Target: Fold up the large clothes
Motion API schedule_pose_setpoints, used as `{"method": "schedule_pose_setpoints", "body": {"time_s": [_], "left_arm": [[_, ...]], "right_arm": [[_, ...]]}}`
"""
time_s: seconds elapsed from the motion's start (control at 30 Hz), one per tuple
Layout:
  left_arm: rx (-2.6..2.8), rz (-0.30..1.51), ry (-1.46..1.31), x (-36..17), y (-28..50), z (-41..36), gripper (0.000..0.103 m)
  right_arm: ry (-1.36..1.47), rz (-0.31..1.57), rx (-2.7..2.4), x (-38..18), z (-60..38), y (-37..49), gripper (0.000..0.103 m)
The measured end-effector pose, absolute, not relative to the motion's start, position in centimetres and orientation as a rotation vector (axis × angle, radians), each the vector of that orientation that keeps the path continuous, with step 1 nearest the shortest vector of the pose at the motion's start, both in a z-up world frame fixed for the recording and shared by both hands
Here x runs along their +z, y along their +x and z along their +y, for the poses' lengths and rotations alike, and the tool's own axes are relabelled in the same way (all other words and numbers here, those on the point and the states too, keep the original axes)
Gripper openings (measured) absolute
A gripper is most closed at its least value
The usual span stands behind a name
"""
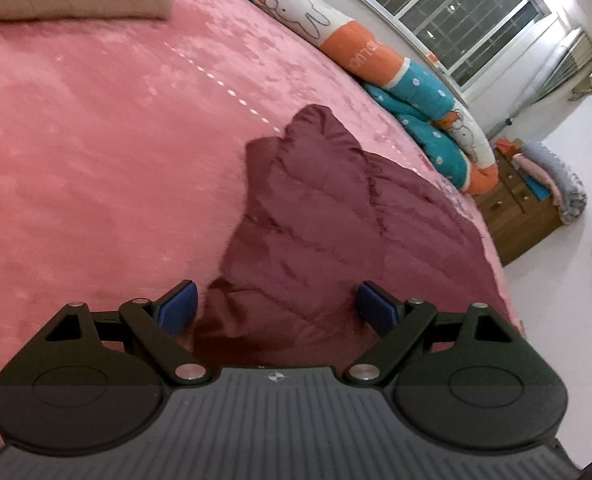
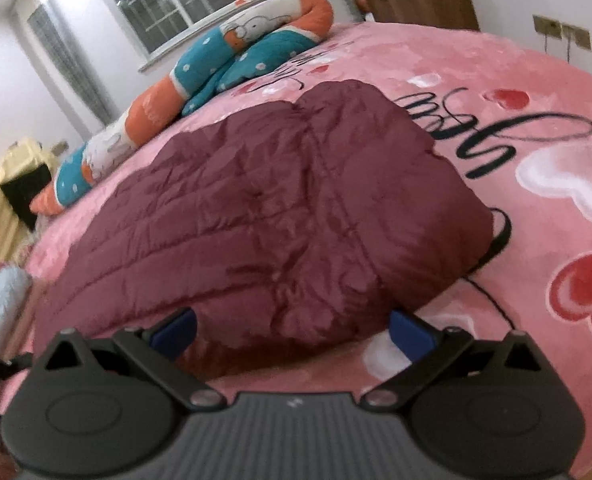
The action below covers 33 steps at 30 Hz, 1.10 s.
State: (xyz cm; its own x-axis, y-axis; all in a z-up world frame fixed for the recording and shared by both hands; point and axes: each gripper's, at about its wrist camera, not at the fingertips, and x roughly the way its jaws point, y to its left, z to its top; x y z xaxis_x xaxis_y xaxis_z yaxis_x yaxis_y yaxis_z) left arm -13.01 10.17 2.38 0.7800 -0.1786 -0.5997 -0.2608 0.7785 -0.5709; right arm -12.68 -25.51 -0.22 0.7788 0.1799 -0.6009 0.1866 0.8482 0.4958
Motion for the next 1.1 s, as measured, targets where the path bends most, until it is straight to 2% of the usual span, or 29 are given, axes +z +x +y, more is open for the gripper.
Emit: {"method": "schedule_pose_setpoints", "body": {"time_s": [0.37,0.63,0.73,0.83,0.93,0.97,1.03,1.1], "left_arm": [[0.026,0.681,-0.704,2.0,-11.1,8.9,0.103],[0.058,0.647,-0.734,2.3,-9.4,8.8,0.103],[0.069,0.638,-0.734,2.5,-9.1,8.9,0.103],[0.079,0.634,-0.722,2.5,-8.4,8.5,0.102],[0.090,0.633,-0.712,2.4,-7.9,8.4,0.095],[0.095,0.628,-0.706,2.5,-7.9,8.3,0.089],[0.094,0.617,-0.693,2.6,-7.9,8.2,0.079],[0.090,0.604,-0.670,2.8,-7.8,8.0,0.063]], "right_arm": [[0.860,0.612,-0.103,-1.7,-29.4,-13.6,0.102],[0.913,0.536,-0.128,-1.9,-30.3,-12.0,0.103],[0.953,0.510,-0.125,-2.1,-30.9,-11.2,0.100],[0.976,0.503,-0.136,-2.2,-31.3,-10.6,0.091],[0.978,0.516,-0.132,-2.3,-31.4,-10.2,0.066],[0.967,0.527,-0.136,-2.3,-31.4,-10.0,0.054],[0.957,0.527,-0.128,-2.2,-31.3,-10.0,0.047],[0.914,0.520,-0.115,-1.5,-31.1,-10.1,0.036]]}}
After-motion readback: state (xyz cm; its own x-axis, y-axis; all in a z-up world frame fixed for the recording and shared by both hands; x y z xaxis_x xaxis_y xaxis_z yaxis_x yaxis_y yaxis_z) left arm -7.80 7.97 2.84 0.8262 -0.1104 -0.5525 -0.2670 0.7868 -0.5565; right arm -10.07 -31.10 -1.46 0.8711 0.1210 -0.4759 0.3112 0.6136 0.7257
